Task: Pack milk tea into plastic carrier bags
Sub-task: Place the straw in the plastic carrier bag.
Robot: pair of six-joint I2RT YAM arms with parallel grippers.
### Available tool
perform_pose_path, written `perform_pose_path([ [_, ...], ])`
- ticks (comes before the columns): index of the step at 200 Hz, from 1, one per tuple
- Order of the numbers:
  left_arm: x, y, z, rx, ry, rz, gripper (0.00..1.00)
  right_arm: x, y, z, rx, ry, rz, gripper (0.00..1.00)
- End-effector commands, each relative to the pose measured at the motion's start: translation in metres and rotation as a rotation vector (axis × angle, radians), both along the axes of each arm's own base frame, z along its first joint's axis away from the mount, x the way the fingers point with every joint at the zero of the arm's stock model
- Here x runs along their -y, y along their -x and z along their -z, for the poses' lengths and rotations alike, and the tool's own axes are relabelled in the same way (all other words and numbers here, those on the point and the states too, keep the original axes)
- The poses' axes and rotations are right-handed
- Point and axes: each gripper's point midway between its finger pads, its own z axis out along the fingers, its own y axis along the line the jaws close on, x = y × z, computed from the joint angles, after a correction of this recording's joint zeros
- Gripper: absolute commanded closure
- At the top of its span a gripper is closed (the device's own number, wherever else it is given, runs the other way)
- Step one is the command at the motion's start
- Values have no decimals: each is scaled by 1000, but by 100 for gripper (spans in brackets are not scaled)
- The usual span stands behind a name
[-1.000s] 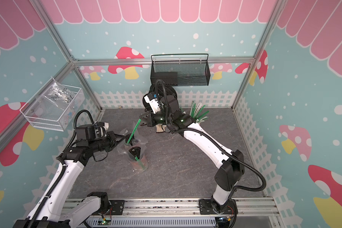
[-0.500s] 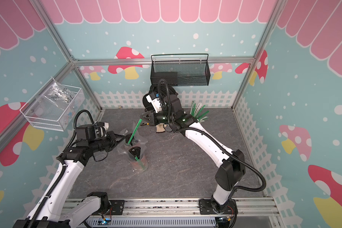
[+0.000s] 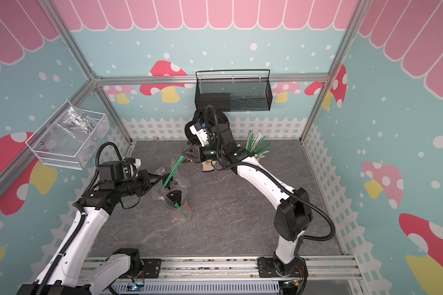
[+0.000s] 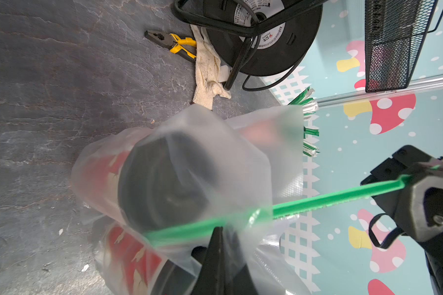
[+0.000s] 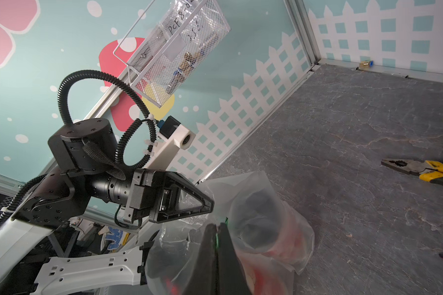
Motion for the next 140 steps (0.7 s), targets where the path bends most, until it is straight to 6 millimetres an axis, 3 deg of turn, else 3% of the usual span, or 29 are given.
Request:
perform_pose_path([
  [1, 0, -3, -8, 26, 10, 4, 100, -5, -2, -2, -1, -15, -25, 100],
  [71, 0, -4, -7, 24, 9, 5, 100, -7, -4, 3, 48, 13, -30, 100],
  [113, 2, -4, -8, 28, 17, 14, 100, -12, -7, 31, 137, 194, -27, 99],
  [140, 1, -3, -9, 28, 17, 9, 100, -22, -2, 31, 178, 252, -24, 96],
])
